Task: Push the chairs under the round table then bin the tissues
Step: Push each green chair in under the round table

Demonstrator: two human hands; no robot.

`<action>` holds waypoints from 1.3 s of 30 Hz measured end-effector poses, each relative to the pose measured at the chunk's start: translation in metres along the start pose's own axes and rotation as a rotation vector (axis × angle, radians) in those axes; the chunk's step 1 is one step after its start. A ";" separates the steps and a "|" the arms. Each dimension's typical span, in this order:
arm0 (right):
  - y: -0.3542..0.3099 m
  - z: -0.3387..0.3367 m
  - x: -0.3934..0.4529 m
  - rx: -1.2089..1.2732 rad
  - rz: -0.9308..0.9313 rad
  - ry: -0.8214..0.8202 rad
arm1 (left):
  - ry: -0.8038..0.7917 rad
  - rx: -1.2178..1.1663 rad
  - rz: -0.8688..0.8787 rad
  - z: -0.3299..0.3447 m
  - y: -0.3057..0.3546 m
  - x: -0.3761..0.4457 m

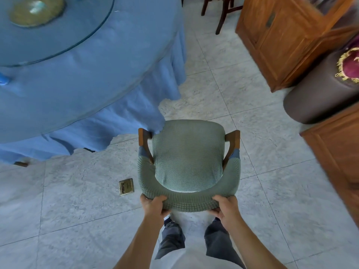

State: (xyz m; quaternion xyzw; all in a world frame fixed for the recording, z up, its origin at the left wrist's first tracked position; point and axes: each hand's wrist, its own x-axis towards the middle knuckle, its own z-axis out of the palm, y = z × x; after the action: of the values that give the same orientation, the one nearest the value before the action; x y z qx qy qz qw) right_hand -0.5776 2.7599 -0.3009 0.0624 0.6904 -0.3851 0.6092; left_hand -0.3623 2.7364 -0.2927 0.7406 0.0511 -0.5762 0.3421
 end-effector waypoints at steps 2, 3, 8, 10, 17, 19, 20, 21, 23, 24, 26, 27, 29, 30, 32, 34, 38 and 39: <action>-0.018 -0.015 0.010 -0.047 -0.008 -0.022 | 0.025 -0.022 0.005 0.019 -0.012 -0.009; -0.027 -0.023 0.015 -0.074 -0.008 -0.038 | 0.041 -0.034 0.004 0.028 -0.017 -0.013; -0.074 -0.056 0.039 -0.201 -0.007 -0.094 | 0.110 -0.101 -0.005 0.078 -0.040 -0.036; -0.095 -0.065 0.046 -0.224 -0.005 -0.111 | 0.137 -0.119 -0.014 0.098 -0.045 -0.045; -0.166 -0.083 0.075 -0.295 -0.055 -0.137 | 0.168 -0.185 -0.053 0.168 -0.048 -0.068; -0.185 -0.087 0.086 -0.329 -0.064 -0.136 | 0.177 -0.213 -0.061 0.189 -0.048 -0.072; -0.195 -0.090 0.092 -0.344 -0.069 -0.137 | 0.181 -0.232 -0.063 0.199 -0.048 -0.074; -0.203 -0.092 0.097 -0.357 -0.073 -0.138 | 0.180 -0.248 -0.066 0.207 -0.049 -0.076; -0.223 -0.097 0.111 -0.384 -0.074 -0.136 | 0.179 -0.258 -0.072 0.227 -0.051 -0.080; -0.234 -0.099 0.117 -0.403 -0.075 -0.130 | 0.186 -0.256 -0.077 0.238 -0.053 -0.081; -0.256 -0.102 0.128 -0.420 -0.080 -0.125 | 0.201 -0.277 -0.084 0.258 -0.055 -0.082; -0.268 -0.104 0.134 -0.430 -0.081 -0.128 | 0.209 -0.299 -0.085 0.269 -0.056 -0.082; -0.292 -0.106 0.144 -0.464 -0.091 -0.136 | 0.222 -0.347 -0.085 0.293 -0.057 -0.080; -0.304 -0.107 0.150 -0.478 -0.100 -0.146 | 0.231 -0.371 -0.085 0.307 -0.058 -0.079; -0.327 -0.108 0.159 -0.496 -0.124 -0.167 | 0.243 -0.411 -0.086 0.331 -0.058 -0.081; -0.351 -0.108 0.169 -0.530 -0.129 -0.182 | 0.262 -0.451 -0.090 0.356 -0.058 -0.081; -0.397 -0.107 0.191 -0.590 -0.127 -0.214 | 0.292 -0.530 -0.100 0.400 -0.051 -0.086; -0.407 -0.106 0.197 -0.612 -0.132 -0.215 | 0.295 -0.542 -0.108 0.410 -0.049 -0.086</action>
State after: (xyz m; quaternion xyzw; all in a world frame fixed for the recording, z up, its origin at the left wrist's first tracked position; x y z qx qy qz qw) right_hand -0.9371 2.4655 -0.2945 -0.2094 0.7082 -0.2027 0.6430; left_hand -0.7495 2.5693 -0.2799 0.6941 0.2911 -0.4453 0.4849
